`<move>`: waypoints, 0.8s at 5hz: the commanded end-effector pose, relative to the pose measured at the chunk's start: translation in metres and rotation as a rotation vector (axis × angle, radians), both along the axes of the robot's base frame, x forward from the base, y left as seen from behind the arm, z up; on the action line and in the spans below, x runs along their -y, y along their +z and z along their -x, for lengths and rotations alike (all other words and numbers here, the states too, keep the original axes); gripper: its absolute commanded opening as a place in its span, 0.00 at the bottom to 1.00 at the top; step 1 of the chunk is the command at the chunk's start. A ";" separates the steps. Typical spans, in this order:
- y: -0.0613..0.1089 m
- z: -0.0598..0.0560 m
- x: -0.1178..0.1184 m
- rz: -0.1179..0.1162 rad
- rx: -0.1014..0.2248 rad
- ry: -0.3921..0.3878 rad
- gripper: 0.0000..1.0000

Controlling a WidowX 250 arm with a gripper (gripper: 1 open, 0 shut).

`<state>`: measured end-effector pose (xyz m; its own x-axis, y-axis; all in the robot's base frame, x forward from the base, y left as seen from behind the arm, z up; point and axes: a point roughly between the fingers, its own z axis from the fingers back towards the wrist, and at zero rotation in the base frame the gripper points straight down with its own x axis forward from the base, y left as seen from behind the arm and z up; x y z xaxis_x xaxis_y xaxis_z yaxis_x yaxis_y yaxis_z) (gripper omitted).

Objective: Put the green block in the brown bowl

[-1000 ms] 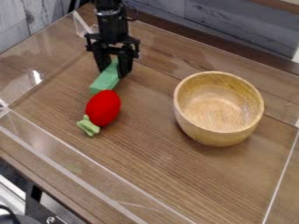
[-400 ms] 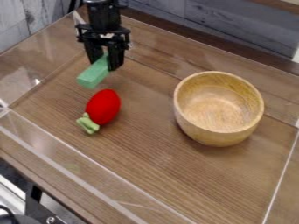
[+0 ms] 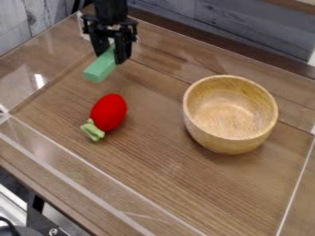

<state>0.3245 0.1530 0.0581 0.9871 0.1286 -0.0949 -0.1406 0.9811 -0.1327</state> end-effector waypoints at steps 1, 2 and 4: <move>0.007 -0.005 -0.007 -0.031 0.044 -0.001 0.00; -0.003 -0.001 -0.006 -0.024 0.023 -0.002 0.00; 0.001 0.009 0.004 -0.013 0.008 0.021 0.00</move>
<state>0.3079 0.1449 0.0290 0.9755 0.1443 -0.1659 -0.1696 0.9740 -0.1502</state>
